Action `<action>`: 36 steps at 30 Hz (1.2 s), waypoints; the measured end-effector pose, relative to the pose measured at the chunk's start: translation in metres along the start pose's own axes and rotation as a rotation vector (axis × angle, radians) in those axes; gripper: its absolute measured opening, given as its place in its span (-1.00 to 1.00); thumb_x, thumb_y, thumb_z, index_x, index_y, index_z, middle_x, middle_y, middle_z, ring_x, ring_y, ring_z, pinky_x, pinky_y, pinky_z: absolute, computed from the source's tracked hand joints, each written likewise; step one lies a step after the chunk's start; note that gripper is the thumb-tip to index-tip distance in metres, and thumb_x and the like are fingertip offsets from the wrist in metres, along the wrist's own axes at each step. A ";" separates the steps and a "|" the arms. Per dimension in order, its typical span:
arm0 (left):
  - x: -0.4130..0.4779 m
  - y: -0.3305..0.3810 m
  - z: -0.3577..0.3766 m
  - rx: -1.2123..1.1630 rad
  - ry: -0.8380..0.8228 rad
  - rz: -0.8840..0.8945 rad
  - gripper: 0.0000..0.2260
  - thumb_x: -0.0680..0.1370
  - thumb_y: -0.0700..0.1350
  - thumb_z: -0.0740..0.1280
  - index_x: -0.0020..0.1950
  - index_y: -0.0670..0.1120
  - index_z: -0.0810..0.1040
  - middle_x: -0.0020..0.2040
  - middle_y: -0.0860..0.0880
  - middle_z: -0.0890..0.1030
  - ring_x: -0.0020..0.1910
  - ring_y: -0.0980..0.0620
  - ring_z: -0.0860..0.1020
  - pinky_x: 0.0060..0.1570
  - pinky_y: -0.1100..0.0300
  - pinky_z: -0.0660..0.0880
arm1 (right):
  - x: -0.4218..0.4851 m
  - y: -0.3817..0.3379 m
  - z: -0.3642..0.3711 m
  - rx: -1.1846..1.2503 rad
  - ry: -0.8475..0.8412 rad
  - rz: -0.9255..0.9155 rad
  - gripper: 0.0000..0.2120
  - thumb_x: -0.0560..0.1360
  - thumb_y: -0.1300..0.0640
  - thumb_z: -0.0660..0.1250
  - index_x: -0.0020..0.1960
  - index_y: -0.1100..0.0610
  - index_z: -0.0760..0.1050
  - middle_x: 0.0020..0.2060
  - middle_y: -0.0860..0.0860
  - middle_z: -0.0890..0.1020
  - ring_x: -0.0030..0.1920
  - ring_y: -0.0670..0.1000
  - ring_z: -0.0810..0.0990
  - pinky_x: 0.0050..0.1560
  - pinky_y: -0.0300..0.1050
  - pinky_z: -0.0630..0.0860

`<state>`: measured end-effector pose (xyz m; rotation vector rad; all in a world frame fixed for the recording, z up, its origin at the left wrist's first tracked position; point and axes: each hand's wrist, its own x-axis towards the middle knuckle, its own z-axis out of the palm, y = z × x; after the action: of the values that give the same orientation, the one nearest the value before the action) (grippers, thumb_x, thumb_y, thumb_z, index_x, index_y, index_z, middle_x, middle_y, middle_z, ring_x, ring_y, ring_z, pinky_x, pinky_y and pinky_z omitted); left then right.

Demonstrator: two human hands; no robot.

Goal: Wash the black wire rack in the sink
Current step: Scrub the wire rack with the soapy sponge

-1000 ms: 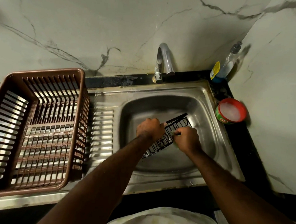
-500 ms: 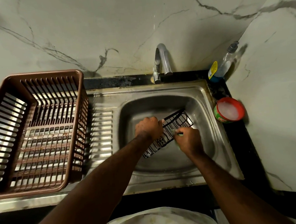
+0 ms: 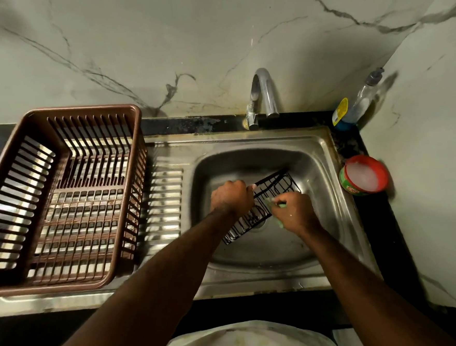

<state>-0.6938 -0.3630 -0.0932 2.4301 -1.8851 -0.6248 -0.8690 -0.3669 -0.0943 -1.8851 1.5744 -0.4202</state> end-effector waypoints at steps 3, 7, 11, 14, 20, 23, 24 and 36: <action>0.002 -0.006 -0.001 -0.019 0.003 -0.014 -0.54 0.68 0.22 0.03 0.03 -0.07 0.57 -0.07 -0.11 0.63 -0.12 -0.10 0.62 -0.01 -0.01 0.62 | 0.003 -0.001 -0.017 0.106 0.079 0.086 -0.77 0.46 0.12 0.51 0.08 0.18 0.69 -0.05 0.02 0.73 -0.11 -0.07 0.67 -0.11 -0.24 0.59; 0.001 0.001 -0.004 0.002 -0.004 0.007 -0.53 0.69 0.22 0.05 0.05 -0.08 0.59 -0.07 -0.10 0.62 -0.11 -0.09 0.61 -0.02 0.02 0.60 | 0.019 -0.012 -0.017 0.120 0.162 0.089 -0.71 0.48 0.24 0.42 0.20 0.15 0.65 0.09 0.04 0.69 0.04 -0.01 0.66 -0.04 -0.29 0.57; -0.001 0.012 -0.004 0.016 -0.010 0.038 -0.54 0.69 0.23 0.05 0.03 -0.07 0.59 -0.08 -0.10 0.62 -0.13 -0.09 0.59 -0.06 0.03 0.58 | 0.023 -0.021 0.000 -0.062 0.201 0.007 -0.84 0.47 0.28 0.41 0.03 0.26 0.68 -0.04 0.18 0.70 -0.03 0.18 0.66 -0.05 -0.09 0.55; -0.001 0.011 -0.004 0.010 0.000 0.025 -0.53 0.69 0.23 0.04 0.04 -0.08 0.58 -0.09 -0.10 0.60 -0.12 -0.09 0.59 -0.07 0.05 0.56 | 0.024 -0.019 -0.002 -0.119 0.177 0.046 -0.90 0.45 0.25 0.43 -0.06 0.20 0.69 -0.12 0.15 0.72 -0.09 0.18 0.66 -0.10 0.03 0.61; 0.005 0.005 -0.012 -0.047 0.032 0.017 -0.58 0.69 0.20 0.06 -0.15 -0.01 0.51 -0.20 -0.06 0.57 -0.20 -0.04 0.58 -0.04 0.00 0.61 | 0.024 -0.017 -0.015 -0.173 0.107 0.075 -0.99 0.46 0.21 0.47 -0.12 0.15 0.66 -0.19 0.08 0.71 -0.24 0.03 0.62 -0.25 -0.16 0.55; 0.001 0.015 -0.011 -0.028 0.028 0.065 -0.57 0.70 0.21 0.04 -0.05 -0.02 0.56 -0.18 -0.06 0.58 -0.19 -0.03 0.58 -0.06 0.02 0.60 | 0.036 -0.029 -0.018 -0.152 0.164 0.021 -0.98 0.49 0.22 0.43 -0.08 0.16 0.64 -0.19 0.07 0.70 -0.20 0.05 0.62 -0.23 -0.21 0.45; 0.000 0.017 -0.011 -0.025 0.036 0.074 -0.56 0.70 0.21 0.03 -0.04 -0.02 0.56 -0.17 -0.06 0.59 -0.19 -0.03 0.57 -0.07 0.03 0.59 | 0.040 -0.031 -0.019 -0.143 0.169 0.021 -0.96 0.49 0.22 0.43 -0.06 0.16 0.65 -0.18 0.07 0.70 -0.17 0.05 0.64 -0.21 -0.22 0.44; -0.001 0.000 -0.018 -0.022 0.078 0.074 -0.54 0.69 0.21 0.05 -0.03 -0.05 0.61 -0.15 -0.07 0.63 -0.18 -0.07 0.59 -0.07 0.04 0.56 | 0.023 -0.028 -0.010 -0.076 0.196 0.044 -0.89 0.47 0.21 0.46 0.00 0.15 0.66 -0.11 0.09 0.71 -0.08 0.08 0.67 -0.15 -0.14 0.59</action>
<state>-0.6887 -0.3658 -0.0766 2.3238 -1.9170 -0.5368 -0.8488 -0.3899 -0.0723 -1.9100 1.7791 -0.5460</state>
